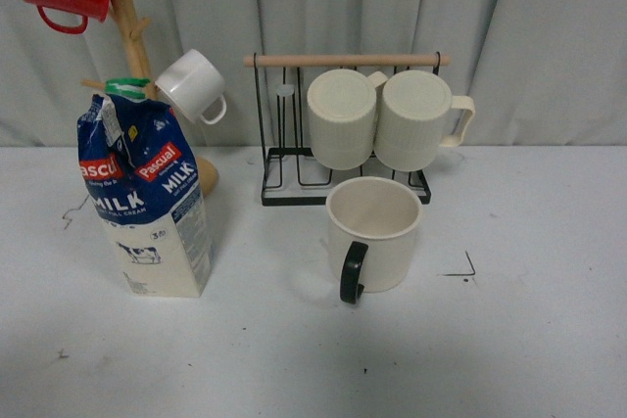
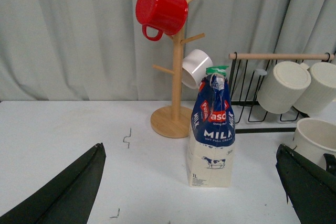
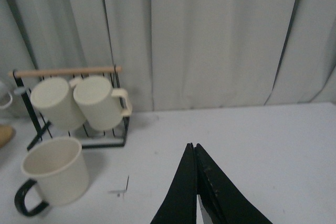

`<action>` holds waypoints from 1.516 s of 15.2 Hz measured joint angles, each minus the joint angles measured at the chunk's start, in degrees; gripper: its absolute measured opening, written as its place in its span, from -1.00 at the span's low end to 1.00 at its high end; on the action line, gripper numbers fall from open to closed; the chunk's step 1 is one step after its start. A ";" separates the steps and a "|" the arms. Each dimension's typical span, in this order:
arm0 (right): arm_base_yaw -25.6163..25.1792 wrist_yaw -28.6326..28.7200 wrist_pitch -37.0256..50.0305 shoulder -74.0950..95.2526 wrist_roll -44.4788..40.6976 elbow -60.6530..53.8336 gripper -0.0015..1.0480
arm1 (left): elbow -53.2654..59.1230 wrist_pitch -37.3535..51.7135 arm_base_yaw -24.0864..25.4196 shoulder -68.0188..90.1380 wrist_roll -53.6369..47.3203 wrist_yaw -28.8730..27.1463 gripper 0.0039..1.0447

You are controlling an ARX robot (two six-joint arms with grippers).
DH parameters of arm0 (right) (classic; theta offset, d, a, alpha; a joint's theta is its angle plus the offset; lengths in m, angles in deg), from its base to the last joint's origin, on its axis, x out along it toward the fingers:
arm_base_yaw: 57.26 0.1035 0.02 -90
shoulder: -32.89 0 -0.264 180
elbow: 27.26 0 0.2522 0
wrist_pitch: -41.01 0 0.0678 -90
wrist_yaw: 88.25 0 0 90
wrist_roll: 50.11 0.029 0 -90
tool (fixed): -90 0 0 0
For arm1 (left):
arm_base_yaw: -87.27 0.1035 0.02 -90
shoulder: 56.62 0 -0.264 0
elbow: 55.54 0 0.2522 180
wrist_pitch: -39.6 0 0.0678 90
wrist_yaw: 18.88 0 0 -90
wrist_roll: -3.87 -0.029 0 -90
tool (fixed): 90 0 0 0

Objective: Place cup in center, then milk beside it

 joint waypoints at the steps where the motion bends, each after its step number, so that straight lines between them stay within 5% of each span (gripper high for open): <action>1: 0.00 0.00 -0.63 -0.98 -0.02 -1.29 -0.96 | 0.00 0.00 0.00 0.00 0.00 0.02 0.88; 7: 0.00 0.02 -13.51 -14.67 -0.02 -1.27 -0.96 | 0.00 0.00 0.00 0.00 0.00 0.00 0.88; 23: 0.00 0.17 -31.65 -32.09 -0.02 -1.22 -0.96 | 0.00 0.00 0.00 0.00 0.00 0.02 0.88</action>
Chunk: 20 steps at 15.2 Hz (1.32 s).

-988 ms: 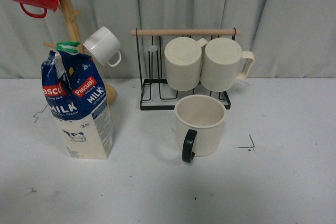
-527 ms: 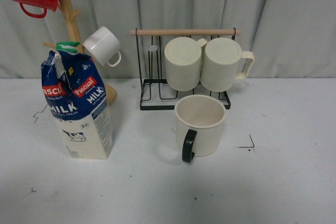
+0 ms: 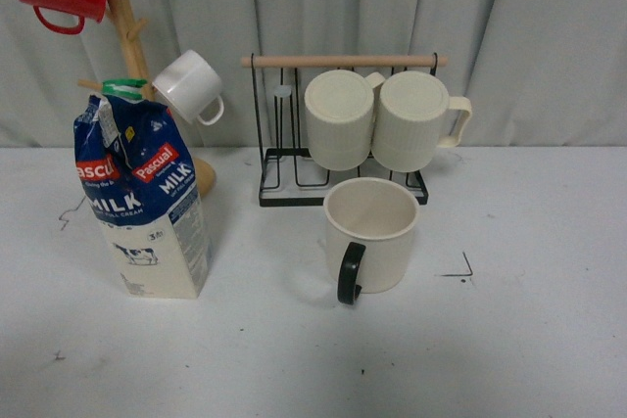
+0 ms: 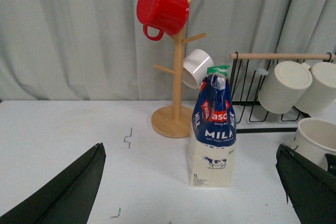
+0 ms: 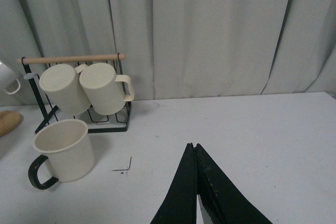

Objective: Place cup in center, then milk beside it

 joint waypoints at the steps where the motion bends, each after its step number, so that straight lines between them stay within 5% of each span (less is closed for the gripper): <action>1: 0.00 -0.02 0.07 0.00 0.00 0.00 -0.96 | 0.00 0.00 0.00 0.00 0.00 -0.02 0.88; 2: 0.00 0.00 0.04 0.00 -0.02 0.00 -0.61 | 0.00 0.00 0.00 0.00 0.00 -0.02 0.88; 3: 0.00 -0.02 0.04 0.00 -0.02 0.00 0.08 | -1.01 -3.76 0.26 0.79 1.14 0.63 0.88; 4: 0.00 0.00 0.04 0.00 -0.02 0.00 0.77 | -9.99 1.38 -6.84 25.62 12.90 -0.83 0.88; 5: 0.00 0.00 0.04 0.00 0.00 0.00 0.91 | -12.50 8.17 -7.19 32.98 13.42 -0.59 0.88; 10: 0.00 0.00 0.07 0.00 -0.02 0.00 0.87 | -27.32 27.98 -6.97 68.19 7.93 1.95 0.88; 18: 0.00 0.00 0.04 0.00 -0.02 0.00 0.87 | -38.05 27.12 -6.32 82.44 1.11 3.30 0.88; 20: 0.00 0.00 0.07 0.00 -0.02 0.00 0.87 | -41.40 26.73 -5.60 85.61 -2.82 -0.07 0.88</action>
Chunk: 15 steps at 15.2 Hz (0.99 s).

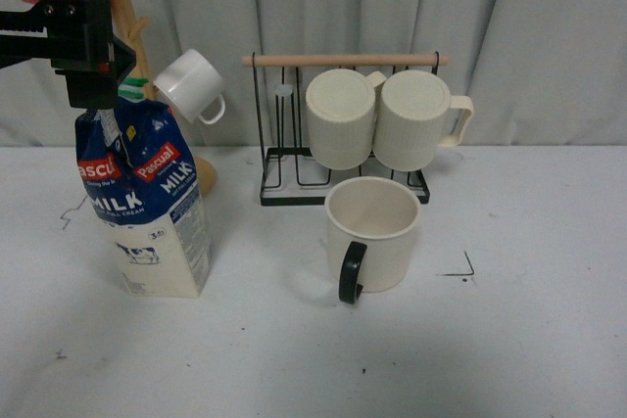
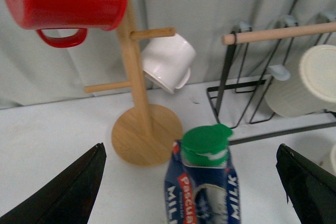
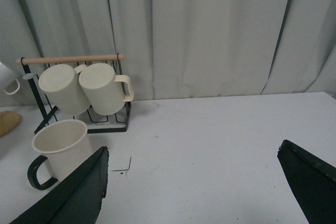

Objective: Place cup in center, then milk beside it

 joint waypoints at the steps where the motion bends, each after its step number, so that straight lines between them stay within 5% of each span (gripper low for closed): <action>1: 0.00 0.00 0.00 0.00 0.02 0.00 0.87 | -1.49 -0.94 0.85 1.22 -1.46 -0.98 0.88; 8: 0.00 0.00 0.00 0.00 0.02 0.00 0.87 | -4.31 -5.49 1.09 6.10 0.52 3.74 0.88; 13: 0.00 0.00 -0.02 0.00 0.00 0.00 0.87 | -5.95 -4.07 0.44 13.25 0.66 1.11 0.88; 14: 0.00 0.00 0.00 0.00 0.02 0.00 0.87 | -5.97 -4.04 0.15 13.49 0.52 0.85 0.85; 15: 0.00 0.00 0.00 0.00 0.02 0.00 0.87 | -5.97 -4.00 -0.20 13.53 0.52 0.48 0.61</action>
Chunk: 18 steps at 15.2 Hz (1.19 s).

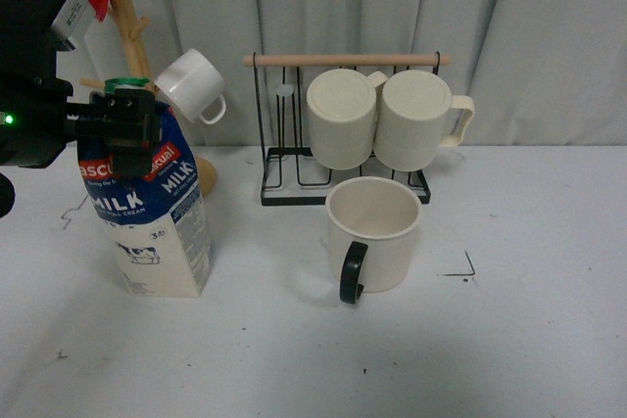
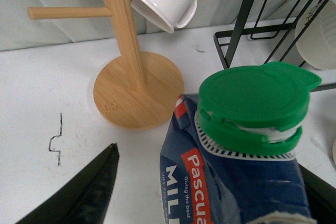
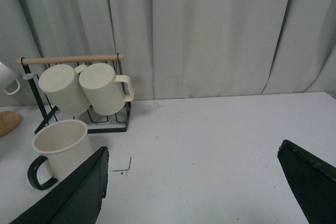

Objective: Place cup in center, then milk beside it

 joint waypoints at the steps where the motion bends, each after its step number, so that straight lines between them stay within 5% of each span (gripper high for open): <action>1: 0.00 0.00 -0.02 0.00 -0.02 0.00 0.87 | 0.00 0.00 -0.35 0.00 0.00 -0.13 0.37; 3: 0.00 0.00 0.00 0.00 -0.02 0.00 0.87 | 0.00 -0.02 -0.74 0.00 0.02 -0.26 -0.08; 5: 0.00 0.00 0.00 0.00 0.00 0.00 0.87 | -0.02 -0.26 -2.16 -0.02 1.27 -0.83 -0.90; 18: 0.00 0.00 0.00 0.00 -0.02 0.00 0.87 | -1.20 -0.09 -13.73 -3.67 3.61 -8.61 -0.94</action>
